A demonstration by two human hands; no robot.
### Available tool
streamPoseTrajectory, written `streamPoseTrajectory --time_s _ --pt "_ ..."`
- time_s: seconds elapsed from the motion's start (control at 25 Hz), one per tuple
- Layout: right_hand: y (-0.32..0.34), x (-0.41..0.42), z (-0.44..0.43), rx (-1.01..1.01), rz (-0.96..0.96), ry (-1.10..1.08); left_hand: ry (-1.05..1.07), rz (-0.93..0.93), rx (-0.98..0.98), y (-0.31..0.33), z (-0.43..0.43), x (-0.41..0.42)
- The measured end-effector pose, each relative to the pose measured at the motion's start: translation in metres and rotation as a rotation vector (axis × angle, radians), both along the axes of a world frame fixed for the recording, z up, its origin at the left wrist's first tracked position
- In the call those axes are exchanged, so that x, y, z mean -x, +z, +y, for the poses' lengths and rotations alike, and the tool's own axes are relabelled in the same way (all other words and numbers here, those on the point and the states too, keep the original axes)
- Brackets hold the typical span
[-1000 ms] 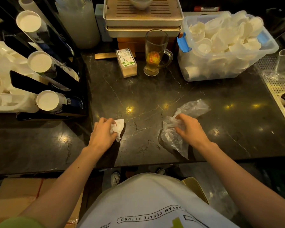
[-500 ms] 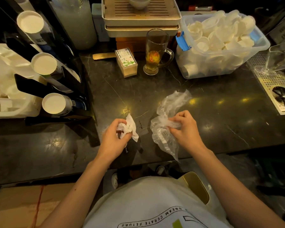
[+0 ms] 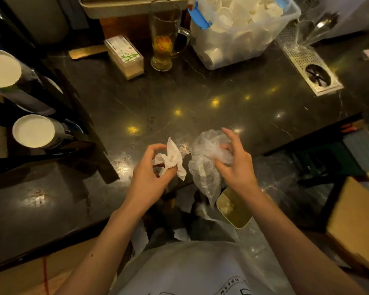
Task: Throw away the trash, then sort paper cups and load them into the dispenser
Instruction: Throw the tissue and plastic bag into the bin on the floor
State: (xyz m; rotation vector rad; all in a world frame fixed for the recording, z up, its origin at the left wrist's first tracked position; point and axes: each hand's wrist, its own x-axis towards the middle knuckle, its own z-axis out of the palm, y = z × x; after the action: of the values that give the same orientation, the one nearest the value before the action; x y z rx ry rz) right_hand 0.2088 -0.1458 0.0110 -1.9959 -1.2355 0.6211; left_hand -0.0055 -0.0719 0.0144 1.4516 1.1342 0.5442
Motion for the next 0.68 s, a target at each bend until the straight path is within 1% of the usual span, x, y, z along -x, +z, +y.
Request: streamPoseTrajectory --time_s 0.08,0.16,0.28,0.36,0.4,0.56,0.64,0.68 --pt "0.002 -0.003 -0.016 0.021 -0.039 -0.066 -0.04 -0.022 -0.001 0.0 -0.012 -0.01" --pt "0.002 -0.009 -0.033 -0.013 -0.096 -0.152 -0.103 -0.032 0.0 0.0 -0.029 -0.024" --pt "0.001 -0.024 -0.066 0.018 -0.066 -0.349 -0.241 -0.015 -0.074 0.002 -0.064 -0.055" --pt "-0.005 -0.038 -0.092 0.017 0.029 -0.43 -0.294 -0.025 -0.093 0.0 -0.09 -0.081" --pt "-0.007 -0.046 -0.107 0.005 0.079 -0.433 -0.308 -0.035 -0.099 -0.003 -0.104 -0.095" --pt "-0.009 -0.081 -0.191 -0.078 0.341 -0.335 -0.341 -0.014 -0.153 -0.011 -0.175 -0.156" --pt "-0.007 -0.1 -0.24 -0.077 0.427 -0.288 -0.357 0.018 -0.15 -0.017 -0.211 -0.183" --pt "-0.006 -0.109 -0.262 -0.085 0.505 -0.275 -0.369 0.027 -0.156 -0.02 -0.227 -0.195"
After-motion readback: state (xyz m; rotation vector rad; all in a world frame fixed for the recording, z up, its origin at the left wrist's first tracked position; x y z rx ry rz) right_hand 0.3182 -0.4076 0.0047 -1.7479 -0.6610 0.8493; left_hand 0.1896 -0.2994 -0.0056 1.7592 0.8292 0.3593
